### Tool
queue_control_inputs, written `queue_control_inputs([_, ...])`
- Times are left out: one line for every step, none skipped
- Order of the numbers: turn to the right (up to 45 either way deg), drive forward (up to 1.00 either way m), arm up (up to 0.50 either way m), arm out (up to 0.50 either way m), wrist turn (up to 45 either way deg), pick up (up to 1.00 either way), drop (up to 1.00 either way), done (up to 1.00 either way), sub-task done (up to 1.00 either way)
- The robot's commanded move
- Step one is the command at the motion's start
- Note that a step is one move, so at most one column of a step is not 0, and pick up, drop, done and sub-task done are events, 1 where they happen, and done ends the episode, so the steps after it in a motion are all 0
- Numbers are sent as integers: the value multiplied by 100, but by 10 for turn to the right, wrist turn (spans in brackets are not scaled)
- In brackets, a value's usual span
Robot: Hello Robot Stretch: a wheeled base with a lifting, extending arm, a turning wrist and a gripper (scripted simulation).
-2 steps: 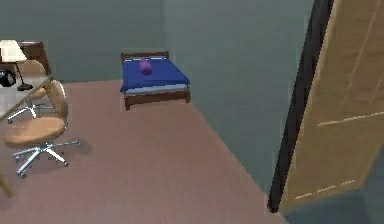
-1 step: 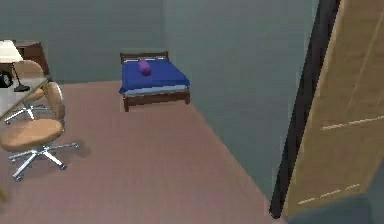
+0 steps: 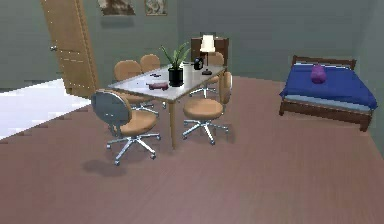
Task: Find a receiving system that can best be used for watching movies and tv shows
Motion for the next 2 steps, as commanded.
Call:
queue_control_inputs([-60,0,0,0,0,0,0,0,0])
queue_control_inputs([0,25,0,0,0,0,0,0,0])
